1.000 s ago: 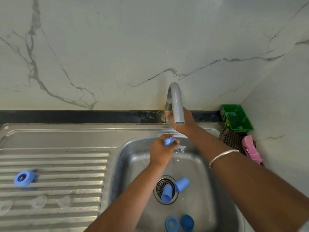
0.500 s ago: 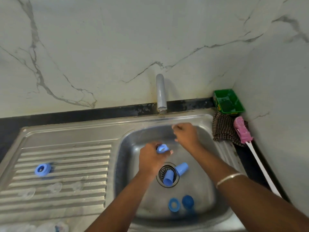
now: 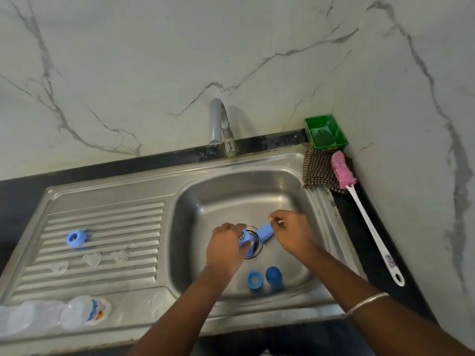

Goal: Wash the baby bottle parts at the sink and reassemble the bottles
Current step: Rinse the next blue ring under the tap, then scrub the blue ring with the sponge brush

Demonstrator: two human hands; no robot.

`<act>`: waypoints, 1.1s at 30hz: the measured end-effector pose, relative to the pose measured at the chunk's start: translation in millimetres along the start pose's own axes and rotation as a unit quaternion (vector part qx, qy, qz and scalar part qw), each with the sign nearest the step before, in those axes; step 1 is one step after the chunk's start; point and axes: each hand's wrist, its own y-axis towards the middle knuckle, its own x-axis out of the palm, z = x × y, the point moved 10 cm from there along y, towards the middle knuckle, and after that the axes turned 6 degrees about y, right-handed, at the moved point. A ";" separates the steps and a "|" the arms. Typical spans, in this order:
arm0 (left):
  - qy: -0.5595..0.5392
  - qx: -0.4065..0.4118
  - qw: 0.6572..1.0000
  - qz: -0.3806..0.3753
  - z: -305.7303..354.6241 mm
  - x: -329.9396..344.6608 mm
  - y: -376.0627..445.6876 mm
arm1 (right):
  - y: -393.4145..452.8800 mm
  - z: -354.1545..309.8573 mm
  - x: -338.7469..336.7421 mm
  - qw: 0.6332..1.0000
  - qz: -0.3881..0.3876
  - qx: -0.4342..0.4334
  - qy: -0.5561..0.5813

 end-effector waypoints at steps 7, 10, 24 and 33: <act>0.098 0.000 0.995 -0.030 8.7 7.3 -2.8 | 7.8 -8.2 -64.4 0.993 0.110 -0.019 -0.048; 0.073 -0.006 0.997 -0.030 17.2 9.9 0.7 | 20.7 -14.7 -107.5 0.979 0.189 -0.039 -0.072; -0.263 -0.115 0.958 0.004 30.9 4.0 6.5 | 55.5 42.7 -170.9 0.933 0.274 0.088 -0.214; -0.456 -0.264 0.850 -0.010 -9.7 16.5 2.4 | 50.0 19.7 -152.5 0.942 0.245 0.065 -0.218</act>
